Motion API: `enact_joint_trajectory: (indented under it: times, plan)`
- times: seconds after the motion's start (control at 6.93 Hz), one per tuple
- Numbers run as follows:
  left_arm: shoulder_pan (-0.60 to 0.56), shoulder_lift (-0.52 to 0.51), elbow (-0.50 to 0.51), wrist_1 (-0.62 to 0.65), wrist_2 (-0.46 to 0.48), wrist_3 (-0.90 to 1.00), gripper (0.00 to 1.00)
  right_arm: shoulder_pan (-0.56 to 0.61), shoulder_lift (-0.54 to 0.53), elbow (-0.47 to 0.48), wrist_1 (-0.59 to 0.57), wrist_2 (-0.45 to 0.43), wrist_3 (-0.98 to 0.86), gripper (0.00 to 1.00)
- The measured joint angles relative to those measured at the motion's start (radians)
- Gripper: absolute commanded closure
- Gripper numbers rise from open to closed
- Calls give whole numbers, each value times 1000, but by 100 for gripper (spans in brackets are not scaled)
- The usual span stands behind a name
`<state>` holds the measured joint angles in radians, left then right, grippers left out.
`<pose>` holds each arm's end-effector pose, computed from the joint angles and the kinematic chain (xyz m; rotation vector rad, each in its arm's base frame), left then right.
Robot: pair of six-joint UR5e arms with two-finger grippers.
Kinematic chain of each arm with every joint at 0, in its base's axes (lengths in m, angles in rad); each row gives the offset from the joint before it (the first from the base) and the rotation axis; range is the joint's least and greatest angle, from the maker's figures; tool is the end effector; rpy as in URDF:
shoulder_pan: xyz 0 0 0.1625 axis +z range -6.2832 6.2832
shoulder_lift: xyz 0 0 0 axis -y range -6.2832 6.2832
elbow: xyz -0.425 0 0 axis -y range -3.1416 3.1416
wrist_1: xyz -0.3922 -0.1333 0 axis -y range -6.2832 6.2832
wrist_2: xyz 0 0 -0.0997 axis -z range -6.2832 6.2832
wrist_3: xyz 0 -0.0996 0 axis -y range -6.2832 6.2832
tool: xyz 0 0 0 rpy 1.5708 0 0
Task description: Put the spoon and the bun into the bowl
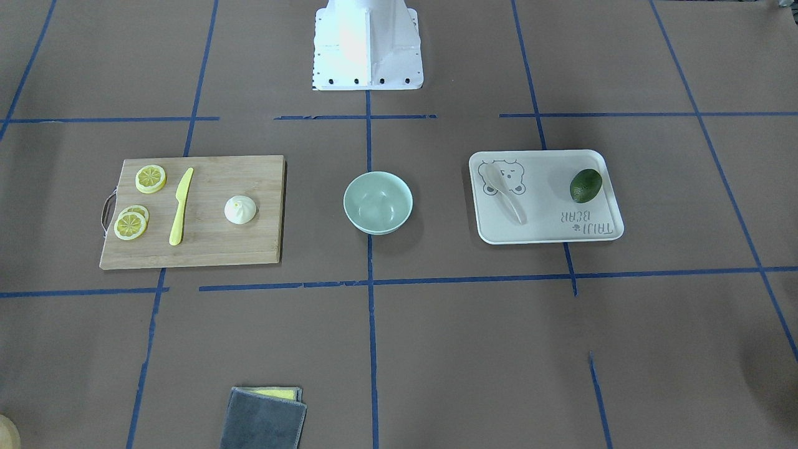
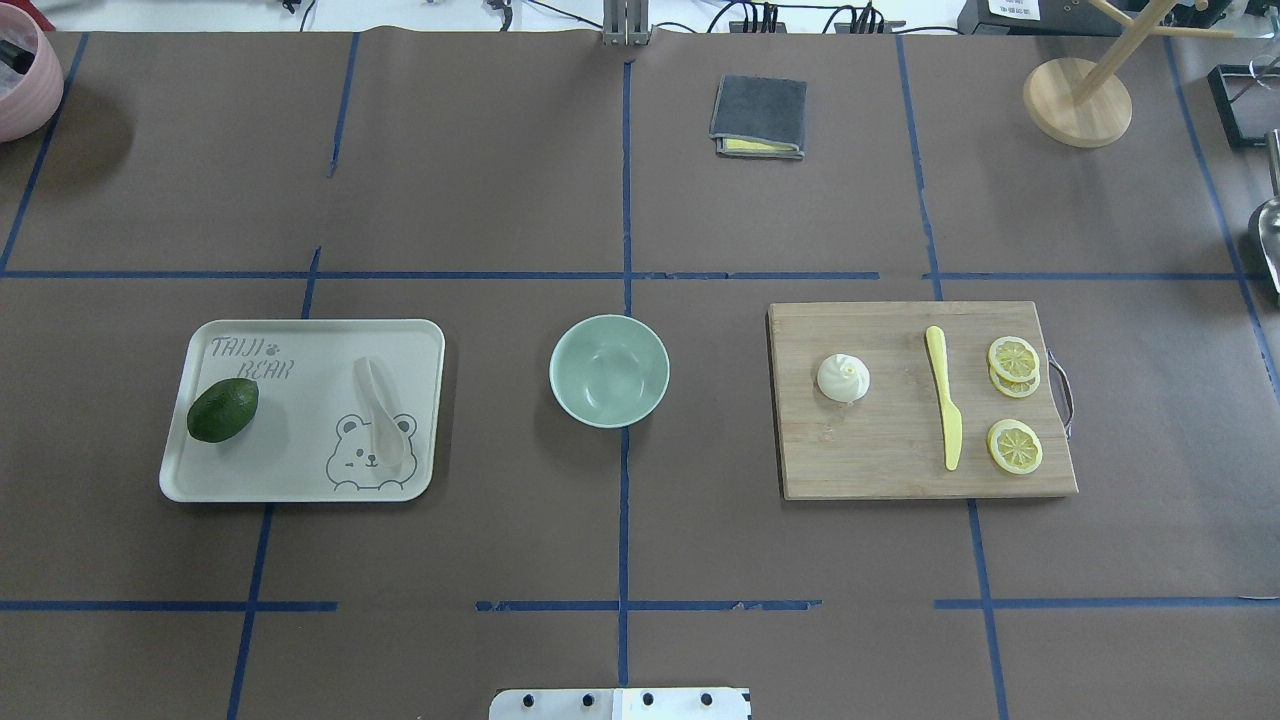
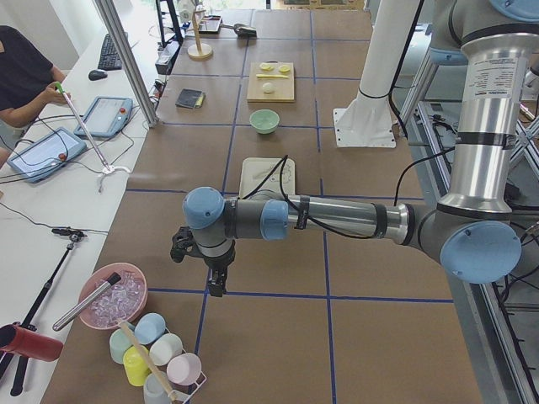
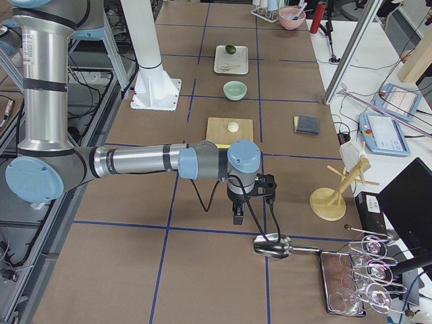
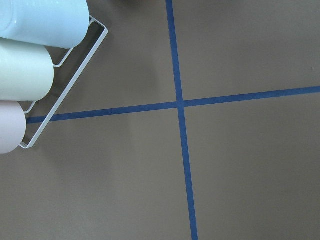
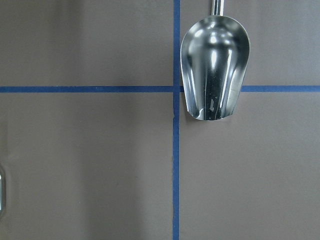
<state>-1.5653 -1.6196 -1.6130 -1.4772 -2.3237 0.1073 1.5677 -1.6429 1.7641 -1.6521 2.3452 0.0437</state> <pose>-0.0624 -0.5112 0.6243 0.0359 0.7524 0.1064 0.0622 -0.4614 0.6061 0.0198 -0.7750 0.0231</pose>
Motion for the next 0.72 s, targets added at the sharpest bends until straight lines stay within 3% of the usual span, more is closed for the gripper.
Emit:
enact_joint_trajectory:
  times: [0.29,0.72]
  plan:
    - [0,-4,-9,-1,-4,-4,0,0,2,2,1,0,0,0]
    - [73,-65,-113,-68,-4,-64,0,-2,10,8,3,7,2,0]
